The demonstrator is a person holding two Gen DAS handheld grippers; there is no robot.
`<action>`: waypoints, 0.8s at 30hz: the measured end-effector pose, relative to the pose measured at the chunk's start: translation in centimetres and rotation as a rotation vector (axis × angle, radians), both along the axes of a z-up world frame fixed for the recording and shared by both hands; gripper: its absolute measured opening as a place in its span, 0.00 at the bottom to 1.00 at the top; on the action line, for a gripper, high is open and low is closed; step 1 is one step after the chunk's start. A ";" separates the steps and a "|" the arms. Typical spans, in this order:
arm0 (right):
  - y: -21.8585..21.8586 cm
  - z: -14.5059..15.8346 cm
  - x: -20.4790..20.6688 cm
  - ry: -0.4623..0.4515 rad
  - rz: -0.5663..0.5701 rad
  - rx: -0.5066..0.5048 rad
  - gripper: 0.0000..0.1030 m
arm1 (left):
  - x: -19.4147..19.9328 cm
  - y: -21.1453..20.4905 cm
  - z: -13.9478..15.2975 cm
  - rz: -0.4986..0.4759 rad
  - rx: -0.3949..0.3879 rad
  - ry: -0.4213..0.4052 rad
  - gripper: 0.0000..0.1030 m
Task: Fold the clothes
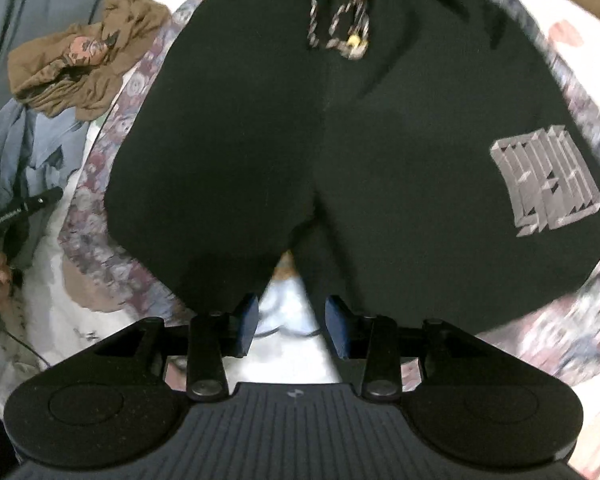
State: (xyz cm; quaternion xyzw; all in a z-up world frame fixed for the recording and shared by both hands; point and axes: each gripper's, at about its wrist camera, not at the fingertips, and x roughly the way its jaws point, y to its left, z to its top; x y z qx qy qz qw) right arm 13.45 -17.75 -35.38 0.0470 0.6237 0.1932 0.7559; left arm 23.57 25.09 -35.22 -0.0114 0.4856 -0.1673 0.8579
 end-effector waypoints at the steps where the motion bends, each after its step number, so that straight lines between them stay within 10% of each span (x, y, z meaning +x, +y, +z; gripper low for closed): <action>1: -0.6 0.2 0.4 -0.023 0.006 -0.009 0.43 | 0.3 -0.5 0.1 -0.002 -0.003 -0.003 0.28; 19: -13.2 -0.1 4.7 -0.280 -0.231 -0.029 0.43 | 7.1 -9.8 -1.7 -0.139 0.103 -0.088 0.28; 24: -16.1 -1.0 4.8 -0.299 -0.245 -0.050 0.43 | 9.0 -11.2 -2.0 -0.197 0.195 -0.132 0.43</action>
